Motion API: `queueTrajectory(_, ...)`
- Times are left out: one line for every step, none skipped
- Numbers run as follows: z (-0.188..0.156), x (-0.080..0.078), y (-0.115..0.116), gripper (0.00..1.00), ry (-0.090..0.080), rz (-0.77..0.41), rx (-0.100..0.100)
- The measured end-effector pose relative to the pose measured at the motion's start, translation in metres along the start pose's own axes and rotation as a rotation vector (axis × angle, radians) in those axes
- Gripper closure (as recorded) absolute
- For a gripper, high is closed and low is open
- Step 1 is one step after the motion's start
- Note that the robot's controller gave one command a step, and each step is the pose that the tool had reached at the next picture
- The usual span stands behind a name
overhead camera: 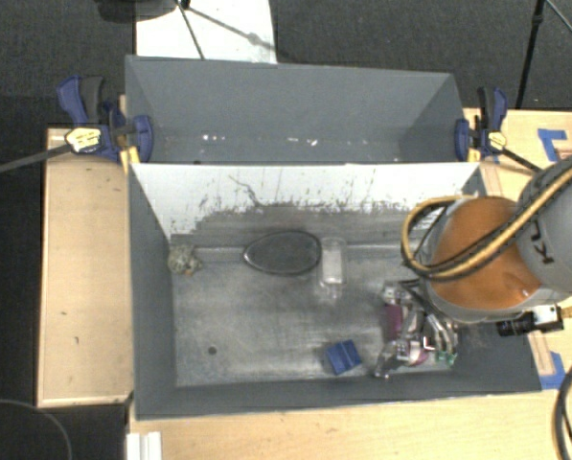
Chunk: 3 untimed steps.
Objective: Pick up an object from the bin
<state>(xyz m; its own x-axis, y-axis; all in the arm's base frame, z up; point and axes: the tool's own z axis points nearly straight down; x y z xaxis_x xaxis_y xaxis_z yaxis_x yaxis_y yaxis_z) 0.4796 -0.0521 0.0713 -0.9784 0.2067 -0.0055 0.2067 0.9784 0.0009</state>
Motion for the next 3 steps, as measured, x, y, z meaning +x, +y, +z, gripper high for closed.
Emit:
queueTrajectory(0.0004, 0.0158, 0.0698, 0.00, 0.006, 0.085, -0.002)
queueTrajectory(-0.0004, 0.0153, 0.0670, 1.00, 0.007, 0.091, 0.000)
queueTrajectory(0.0005, 0.0143, 0.0663, 0.00, 0.001, 0.094, 0.000)
